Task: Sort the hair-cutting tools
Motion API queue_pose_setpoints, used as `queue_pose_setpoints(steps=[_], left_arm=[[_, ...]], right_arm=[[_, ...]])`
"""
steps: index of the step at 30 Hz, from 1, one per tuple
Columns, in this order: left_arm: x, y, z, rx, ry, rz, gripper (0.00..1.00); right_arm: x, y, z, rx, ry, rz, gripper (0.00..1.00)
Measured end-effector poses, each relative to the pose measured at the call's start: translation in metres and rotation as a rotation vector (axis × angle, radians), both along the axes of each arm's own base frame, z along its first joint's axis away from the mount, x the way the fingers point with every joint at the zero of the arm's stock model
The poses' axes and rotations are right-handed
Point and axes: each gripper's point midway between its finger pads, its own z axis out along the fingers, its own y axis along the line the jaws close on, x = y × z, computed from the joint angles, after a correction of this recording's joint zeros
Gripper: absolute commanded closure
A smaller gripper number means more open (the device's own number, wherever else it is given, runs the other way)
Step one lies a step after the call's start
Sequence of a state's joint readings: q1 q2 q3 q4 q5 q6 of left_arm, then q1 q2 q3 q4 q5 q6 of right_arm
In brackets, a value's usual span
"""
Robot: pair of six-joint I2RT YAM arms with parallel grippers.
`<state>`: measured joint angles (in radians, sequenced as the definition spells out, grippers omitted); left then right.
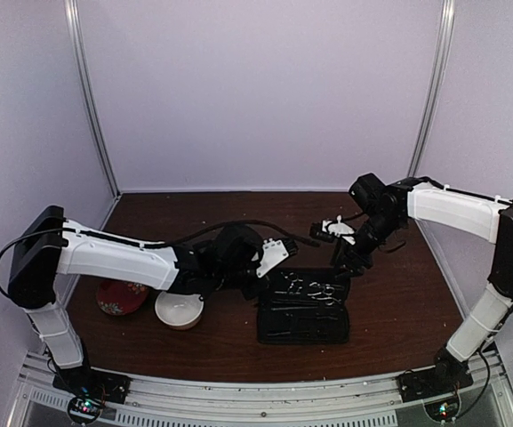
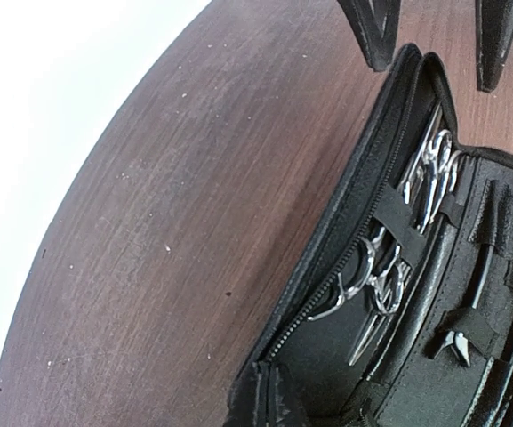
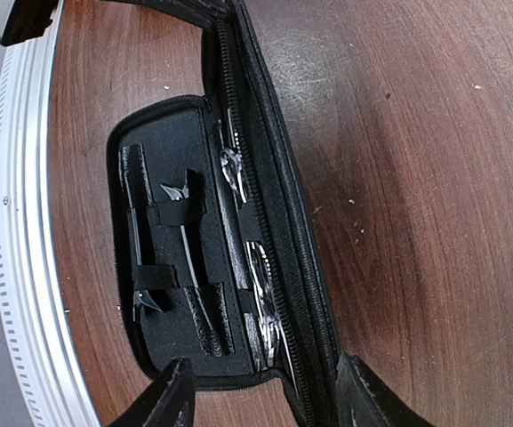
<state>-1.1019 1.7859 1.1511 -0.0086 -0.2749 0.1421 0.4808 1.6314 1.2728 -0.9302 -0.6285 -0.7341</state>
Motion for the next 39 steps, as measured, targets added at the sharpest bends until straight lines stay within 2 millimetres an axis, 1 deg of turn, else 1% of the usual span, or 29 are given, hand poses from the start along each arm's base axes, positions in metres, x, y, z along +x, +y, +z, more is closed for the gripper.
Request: queue_pose_setpoints(steps=[4,6,8,11,14,18,23,26,28,30,32,35,39], left_arm=[[-0.001,0.001,0.0,-0.007,-0.011,0.002,1.0],[-0.001,0.0,0.002,-0.016,-0.017,0.002,1.0],[-0.001,0.0,0.002,-0.02,-0.02,0.002,1.0],[-0.001,0.002,0.0,-0.017,-0.021,0.004,1.0],[-0.002,0.003,-0.003,-0.015,-0.02,0.005,1.0],[-0.003,0.006,-0.006,-0.011,-0.02,0.006,1.0],[-0.004,0.006,-0.002,-0.027,-0.027,0.006,1.0],[-0.003,0.006,0.0,-0.034,-0.031,0.005,1.0],[-0.004,0.005,0.0,-0.034,-0.031,0.004,1.0],[-0.005,0.005,0.001,-0.034,-0.033,0.004,1.0],[-0.006,0.004,0.001,-0.034,-0.036,0.005,1.0],[-0.006,0.005,0.002,-0.033,-0.041,0.009,1.0],[-0.005,0.007,0.005,-0.044,-0.057,0.021,1.0]], right_arm=[[0.0,0.0,-0.002,-0.001,0.005,0.004,0.44],[0.0,0.001,-0.007,-0.008,0.016,0.013,0.45],[0.005,0.003,-0.012,-0.019,0.03,0.024,0.44],[0.013,0.007,-0.02,-0.029,0.042,0.038,0.46],[0.014,0.008,-0.024,-0.028,0.045,0.047,0.47],[0.012,0.009,-0.019,-0.019,0.039,0.051,0.46],[0.007,0.003,-0.003,-0.026,-0.007,0.081,0.42],[0.011,0.002,0.006,-0.032,-0.051,0.094,0.41],[0.017,0.004,0.008,-0.042,-0.059,0.106,0.42],[0.023,0.008,0.004,-0.056,-0.048,0.119,0.43],[0.025,0.01,-0.007,-0.072,-0.021,0.134,0.44],[0.016,0.011,-0.022,-0.102,0.038,0.156,0.45],[0.001,0.01,-0.027,-0.117,0.074,0.187,0.47]])
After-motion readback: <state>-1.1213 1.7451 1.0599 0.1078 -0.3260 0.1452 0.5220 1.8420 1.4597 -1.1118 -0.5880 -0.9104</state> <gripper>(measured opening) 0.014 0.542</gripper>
